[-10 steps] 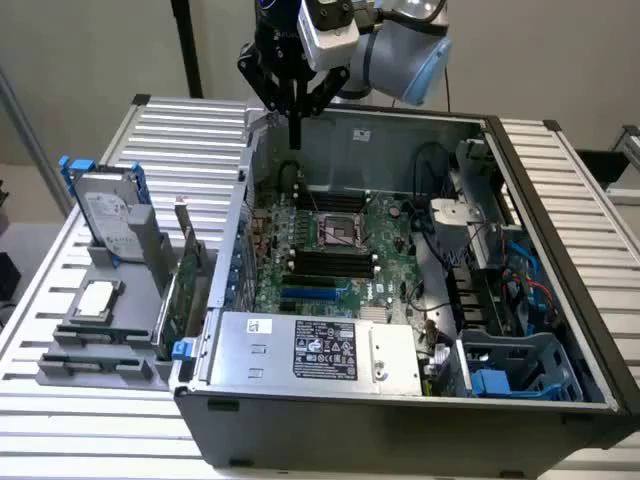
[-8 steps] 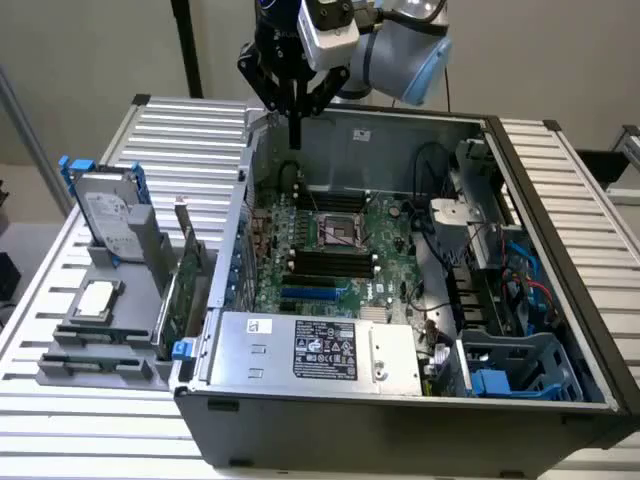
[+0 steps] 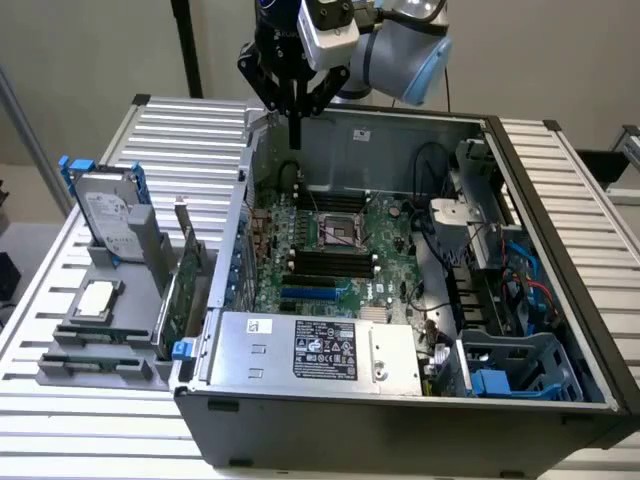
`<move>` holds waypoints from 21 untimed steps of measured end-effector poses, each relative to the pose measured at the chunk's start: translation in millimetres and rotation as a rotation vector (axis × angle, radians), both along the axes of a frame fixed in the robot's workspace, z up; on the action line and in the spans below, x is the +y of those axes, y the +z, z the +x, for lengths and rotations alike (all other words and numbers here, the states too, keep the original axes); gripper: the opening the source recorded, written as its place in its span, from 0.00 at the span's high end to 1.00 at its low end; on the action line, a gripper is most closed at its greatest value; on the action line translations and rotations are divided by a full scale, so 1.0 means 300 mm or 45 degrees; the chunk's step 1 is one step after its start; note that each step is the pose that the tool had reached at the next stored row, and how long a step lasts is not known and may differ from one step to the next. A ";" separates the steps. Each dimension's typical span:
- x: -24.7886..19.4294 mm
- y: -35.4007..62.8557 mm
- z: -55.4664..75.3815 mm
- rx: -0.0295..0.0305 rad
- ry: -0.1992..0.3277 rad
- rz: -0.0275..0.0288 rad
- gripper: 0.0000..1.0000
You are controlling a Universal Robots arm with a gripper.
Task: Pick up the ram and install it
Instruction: 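Reach for the ram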
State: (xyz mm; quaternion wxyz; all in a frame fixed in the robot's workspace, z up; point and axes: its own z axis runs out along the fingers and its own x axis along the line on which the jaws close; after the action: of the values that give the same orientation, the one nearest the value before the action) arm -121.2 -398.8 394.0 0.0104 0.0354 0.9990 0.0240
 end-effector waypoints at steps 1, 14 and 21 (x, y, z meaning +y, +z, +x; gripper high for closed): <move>0.000 0.000 0.000 0.0000 0.000 0.0000 1.00; -0.098 -0.001 -0.079 0.0000 0.000 0.0000 1.00; -0.145 -0.010 -0.161 0.0000 0.000 0.0000 1.00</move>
State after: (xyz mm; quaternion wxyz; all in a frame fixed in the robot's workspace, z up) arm -169.3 -442.2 391.1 0.0104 0.0354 0.9990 0.0240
